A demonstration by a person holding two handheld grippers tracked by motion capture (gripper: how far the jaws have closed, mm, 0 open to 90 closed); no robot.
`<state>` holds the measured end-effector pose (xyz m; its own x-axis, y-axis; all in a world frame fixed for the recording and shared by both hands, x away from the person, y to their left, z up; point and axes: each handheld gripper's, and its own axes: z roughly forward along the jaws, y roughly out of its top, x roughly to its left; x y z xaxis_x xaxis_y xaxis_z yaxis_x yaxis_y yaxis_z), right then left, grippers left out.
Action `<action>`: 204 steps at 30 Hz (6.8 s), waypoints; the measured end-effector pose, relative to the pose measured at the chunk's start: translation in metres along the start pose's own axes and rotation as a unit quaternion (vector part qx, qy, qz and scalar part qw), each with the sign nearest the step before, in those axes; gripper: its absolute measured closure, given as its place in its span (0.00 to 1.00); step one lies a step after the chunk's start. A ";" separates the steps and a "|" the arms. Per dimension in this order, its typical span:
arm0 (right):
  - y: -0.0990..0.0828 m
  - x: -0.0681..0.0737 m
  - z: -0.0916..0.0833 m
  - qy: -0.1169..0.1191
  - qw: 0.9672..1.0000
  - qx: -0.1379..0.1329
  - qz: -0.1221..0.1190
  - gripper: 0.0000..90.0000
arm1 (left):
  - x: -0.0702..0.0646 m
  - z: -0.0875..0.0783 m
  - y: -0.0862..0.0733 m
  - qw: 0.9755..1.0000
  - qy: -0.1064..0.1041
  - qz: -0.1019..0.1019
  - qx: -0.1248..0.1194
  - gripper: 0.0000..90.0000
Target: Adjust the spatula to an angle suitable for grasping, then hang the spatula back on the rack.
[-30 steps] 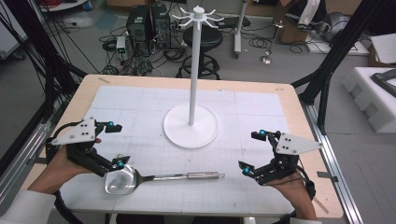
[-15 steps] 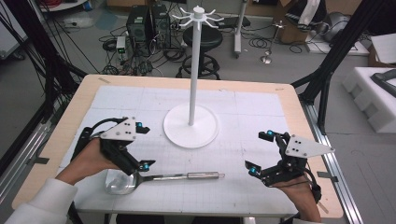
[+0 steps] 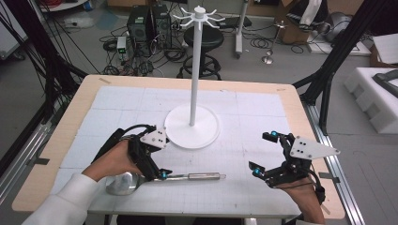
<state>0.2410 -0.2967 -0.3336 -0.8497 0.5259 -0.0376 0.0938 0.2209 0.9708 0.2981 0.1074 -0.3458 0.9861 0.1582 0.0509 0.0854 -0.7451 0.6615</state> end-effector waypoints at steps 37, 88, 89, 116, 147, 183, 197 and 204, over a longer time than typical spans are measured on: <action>0.001 0.002 0.004 0.007 1.000 -0.004 -0.005 0.00 | -0.001 0.072 -0.004 0.982 -0.090 0.047 0.157 0.30; -0.001 0.002 0.005 0.015 1.000 -0.002 0.003 0.00 | -0.011 0.082 0.003 0.971 -0.074 0.050 0.221 0.83; -0.001 0.002 0.005 0.014 1.000 -0.002 0.002 0.00 | -0.011 0.082 0.003 0.972 -0.073 0.050 0.220 0.83; 0.005 0.004 0.001 0.014 1.000 -0.014 -0.003 0.00 | 0.001 0.012 0.006 0.997 -0.020 0.014 0.067 0.83; 0.007 0.005 0.002 0.018 1.000 -0.023 -0.004 0.00 | 0.007 -0.056 0.012 0.992 0.019 -0.036 -0.119 0.83; 0.011 0.007 0.013 0.027 1.000 -0.016 -0.005 0.00 | 0.017 -0.086 0.012 0.979 0.050 -0.059 -0.190 0.83; 0.042 0.013 0.036 0.053 0.998 -0.010 -0.012 0.00 | 0.019 -0.086 0.015 0.973 0.062 -0.077 -0.206 0.83; 0.060 0.011 0.046 0.074 0.997 -0.015 -0.004 0.01 | 0.021 -0.082 0.017 0.974 0.070 -0.084 -0.200 0.83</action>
<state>0.2615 -0.2399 -0.2871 -0.9175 0.3975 -0.0120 0.0732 0.1985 0.9774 0.3088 0.1511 -0.2723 0.9313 0.3643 -0.0006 0.1542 -0.3927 0.9066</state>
